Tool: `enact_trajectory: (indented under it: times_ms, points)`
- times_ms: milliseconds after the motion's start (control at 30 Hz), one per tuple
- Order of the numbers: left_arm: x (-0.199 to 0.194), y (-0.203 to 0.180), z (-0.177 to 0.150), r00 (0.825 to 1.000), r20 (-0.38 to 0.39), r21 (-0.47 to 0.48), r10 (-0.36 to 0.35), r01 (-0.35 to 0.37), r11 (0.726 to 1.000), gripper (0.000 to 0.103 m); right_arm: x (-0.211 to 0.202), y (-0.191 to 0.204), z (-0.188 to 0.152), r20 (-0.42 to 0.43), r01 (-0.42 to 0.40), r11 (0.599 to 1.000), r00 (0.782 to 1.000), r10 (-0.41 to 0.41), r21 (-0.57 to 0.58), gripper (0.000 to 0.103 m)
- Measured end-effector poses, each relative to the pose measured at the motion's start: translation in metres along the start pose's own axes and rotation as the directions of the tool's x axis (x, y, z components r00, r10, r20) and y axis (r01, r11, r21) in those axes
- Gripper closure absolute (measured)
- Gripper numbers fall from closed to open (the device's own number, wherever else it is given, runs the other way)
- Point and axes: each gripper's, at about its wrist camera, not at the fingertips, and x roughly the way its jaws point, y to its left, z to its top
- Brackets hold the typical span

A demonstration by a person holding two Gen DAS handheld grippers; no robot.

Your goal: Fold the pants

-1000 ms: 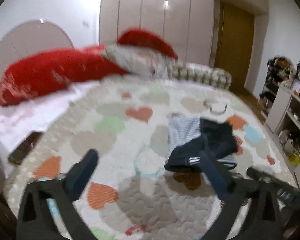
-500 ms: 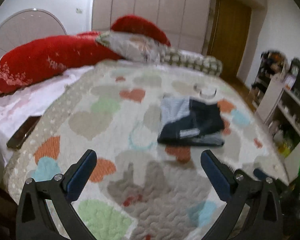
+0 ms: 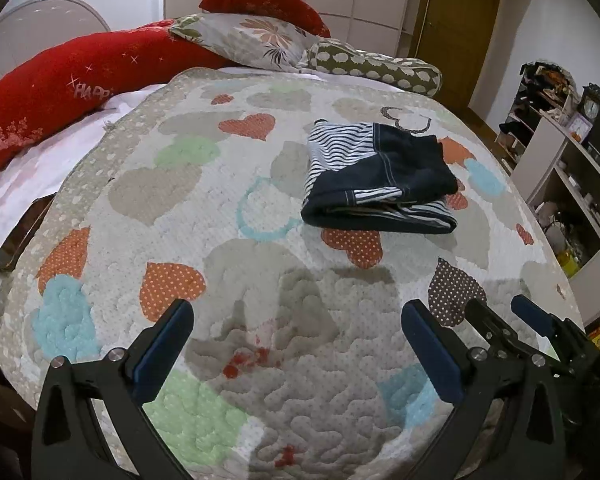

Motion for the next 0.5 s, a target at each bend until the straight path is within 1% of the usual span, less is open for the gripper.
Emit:
enact_trajectory:
  times_ms: [267, 500]
  points:
    - [0.0073, -0.0004, -0.0022, 1.0, -0.022, 0.007, 0.004, -0.004, 1.0, 0.0, 0.0011, 0.0007, -0.0019, -0.001, 0.0, 1.0, 1.0, 0.0, -0.004, 0.027]
    - [0.0104, 0.0021, -0.003, 1.0, -0.026, 0.007, 0.001, -0.001, 1.0, 0.0, 0.0048, 0.0071, -0.0056, -0.005, -0.003, 1.0, 1.0, 0.002, -0.03, 0.027]
